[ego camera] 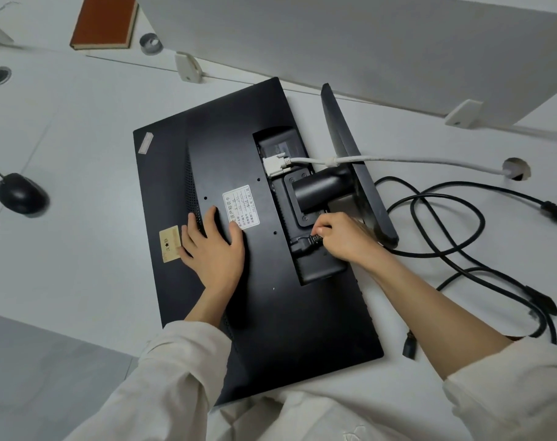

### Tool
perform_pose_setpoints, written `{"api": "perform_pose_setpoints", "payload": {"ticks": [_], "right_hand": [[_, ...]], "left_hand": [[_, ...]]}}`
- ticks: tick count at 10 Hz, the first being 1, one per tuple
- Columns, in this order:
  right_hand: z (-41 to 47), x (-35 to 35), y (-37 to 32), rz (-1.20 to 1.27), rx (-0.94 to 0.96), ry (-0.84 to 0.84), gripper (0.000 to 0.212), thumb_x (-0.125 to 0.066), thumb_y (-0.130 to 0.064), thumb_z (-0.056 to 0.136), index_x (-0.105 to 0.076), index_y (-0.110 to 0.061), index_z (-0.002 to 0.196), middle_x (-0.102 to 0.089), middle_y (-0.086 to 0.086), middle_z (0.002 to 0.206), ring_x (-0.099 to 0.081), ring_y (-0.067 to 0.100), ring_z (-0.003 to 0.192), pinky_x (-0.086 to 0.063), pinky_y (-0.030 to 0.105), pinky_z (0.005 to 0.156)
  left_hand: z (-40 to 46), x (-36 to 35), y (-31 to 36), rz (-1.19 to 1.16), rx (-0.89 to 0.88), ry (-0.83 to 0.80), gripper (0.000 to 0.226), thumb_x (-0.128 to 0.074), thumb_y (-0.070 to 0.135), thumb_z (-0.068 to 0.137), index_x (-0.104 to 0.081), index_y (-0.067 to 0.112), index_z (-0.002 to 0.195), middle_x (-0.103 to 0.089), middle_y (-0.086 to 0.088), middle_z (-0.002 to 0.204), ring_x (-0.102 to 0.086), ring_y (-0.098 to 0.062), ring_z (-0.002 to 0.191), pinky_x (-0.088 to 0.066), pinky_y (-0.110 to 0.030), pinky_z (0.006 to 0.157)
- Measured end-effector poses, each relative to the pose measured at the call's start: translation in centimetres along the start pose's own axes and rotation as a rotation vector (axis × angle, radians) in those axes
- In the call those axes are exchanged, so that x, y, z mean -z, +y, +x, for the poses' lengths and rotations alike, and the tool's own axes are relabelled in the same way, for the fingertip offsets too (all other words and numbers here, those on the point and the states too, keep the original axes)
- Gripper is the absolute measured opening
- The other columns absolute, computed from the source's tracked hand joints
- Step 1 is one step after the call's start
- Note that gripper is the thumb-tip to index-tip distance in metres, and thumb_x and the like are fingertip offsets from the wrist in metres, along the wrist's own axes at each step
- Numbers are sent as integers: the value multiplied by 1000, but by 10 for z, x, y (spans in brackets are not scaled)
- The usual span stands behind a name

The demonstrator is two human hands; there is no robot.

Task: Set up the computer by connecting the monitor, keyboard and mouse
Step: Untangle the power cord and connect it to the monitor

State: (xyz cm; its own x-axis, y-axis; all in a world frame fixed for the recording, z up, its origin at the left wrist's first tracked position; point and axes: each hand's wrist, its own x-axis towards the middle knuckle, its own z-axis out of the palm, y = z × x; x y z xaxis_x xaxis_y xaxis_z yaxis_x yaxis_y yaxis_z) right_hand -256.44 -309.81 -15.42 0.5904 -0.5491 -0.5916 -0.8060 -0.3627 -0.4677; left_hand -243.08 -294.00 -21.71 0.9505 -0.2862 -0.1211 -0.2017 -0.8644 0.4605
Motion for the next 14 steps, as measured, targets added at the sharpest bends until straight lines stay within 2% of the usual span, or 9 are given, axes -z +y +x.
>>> {"api": "perform_pose_setpoints", "payload": {"ticks": [3,5,6,8,10,11,12,13,14], "right_hand": [[-2,-6,-3,23,-46,68,24,-41,-20,95,-63,-28,97,-65,-2,107,-58,24,102,-38,28,74],[5,0,-2,104,-33,-22,27,-42,-19,94,-61,-31,79,-63,-3,115,-57,22,104,-46,35,88],[5,-4,-5,125,-68,3,26,-42,-21,94,-62,-31,81,-63,-4,113,-56,22,104,-46,36,90],[-8,-20,-7,-96,-57,54,22,-44,-13,94,-49,-17,114,-61,8,115,-56,30,106,-36,32,77],[-17,-25,-6,-282,133,83,31,-42,-6,87,-44,-9,118,-54,14,120,-49,33,110,-39,38,80],[-20,-22,-7,-602,269,87,42,-52,-7,84,-42,-7,124,-45,15,124,-41,32,115,-40,36,81],[-18,-21,-10,-708,387,161,42,-64,5,72,-53,-3,111,-49,15,114,-49,32,104,-36,33,67],[-13,-23,-7,-844,435,190,47,-83,4,27,-62,-5,69,-60,9,69,-60,26,61,-41,28,45],[-17,-23,-10,-887,456,162,48,-81,6,27,-61,-5,69,-58,10,68,-58,28,60,-40,30,45]], "left_hand": [[0,1,2,6,18,-6,48,-43,39,92,-37,30,138,-21,-7,155,-12,-28,143,-6,-51,115],[-1,1,2,-3,27,-11,48,-43,39,91,-37,31,138,-20,-7,155,-12,-27,143,-6,-51,115],[0,1,3,-5,21,-6,48,-43,39,92,-37,31,138,-21,-7,155,-12,-28,143,-6,-51,115],[1,-1,3,11,25,-4,49,-42,39,92,-36,30,139,-20,-8,155,-12,-28,143,-6,-51,115],[0,1,3,14,22,-12,50,-42,41,90,-36,30,139,-21,-8,154,-13,-29,143,-6,-51,115],[1,5,0,-29,25,-14,57,-40,48,85,-37,30,139,-25,-3,153,-16,-25,142,-8,-49,113],[7,13,-12,-82,64,-10,58,-42,48,86,-38,26,140,-31,-2,150,-22,-23,140,-15,-49,111],[14,19,-35,-74,218,3,50,-43,46,90,-42,27,136,-30,-4,150,-18,-24,141,-10,-52,111],[20,26,-55,-123,424,-30,55,-42,53,88,-37,31,138,-18,-7,155,-8,-26,144,-3,-55,113]]}}
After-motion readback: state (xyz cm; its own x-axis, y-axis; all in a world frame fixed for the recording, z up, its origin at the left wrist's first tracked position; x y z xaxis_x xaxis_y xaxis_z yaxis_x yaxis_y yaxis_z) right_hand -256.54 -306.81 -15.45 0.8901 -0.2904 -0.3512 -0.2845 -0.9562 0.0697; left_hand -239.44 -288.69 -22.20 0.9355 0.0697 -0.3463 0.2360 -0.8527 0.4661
